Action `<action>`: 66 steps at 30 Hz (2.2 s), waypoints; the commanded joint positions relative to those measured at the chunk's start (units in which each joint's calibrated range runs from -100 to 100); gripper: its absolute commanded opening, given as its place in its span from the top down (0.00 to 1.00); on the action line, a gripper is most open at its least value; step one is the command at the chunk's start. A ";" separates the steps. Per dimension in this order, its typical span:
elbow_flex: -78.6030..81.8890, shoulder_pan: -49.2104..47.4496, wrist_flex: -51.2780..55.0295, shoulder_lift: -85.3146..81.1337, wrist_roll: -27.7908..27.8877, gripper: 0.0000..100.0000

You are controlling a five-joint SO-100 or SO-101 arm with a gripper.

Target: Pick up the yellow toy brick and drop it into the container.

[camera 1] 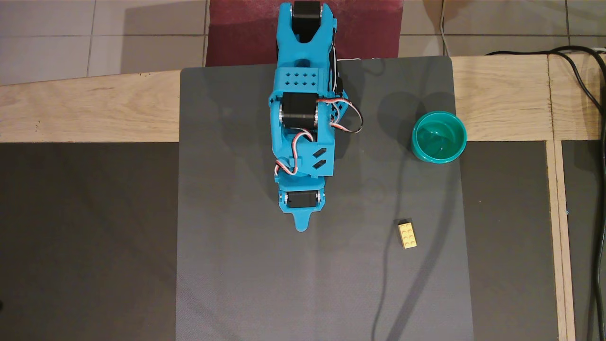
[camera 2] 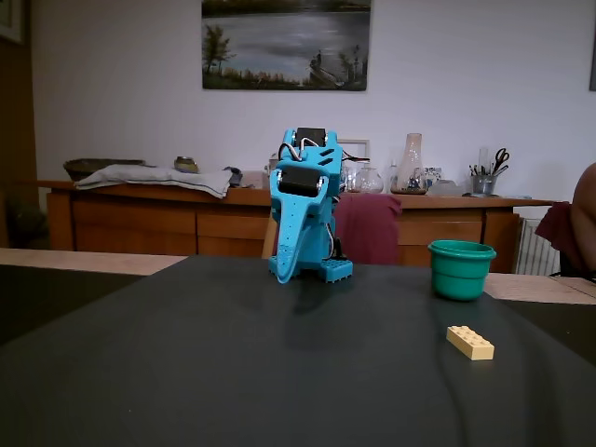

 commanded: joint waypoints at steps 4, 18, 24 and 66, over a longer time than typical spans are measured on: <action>-0.17 0.45 -0.73 -0.26 0.18 1.00; -0.17 0.45 -0.73 -0.26 0.18 1.00; -0.17 0.45 -0.73 -0.26 0.18 1.00; -1.25 0.30 -1.79 -0.26 0.18 1.00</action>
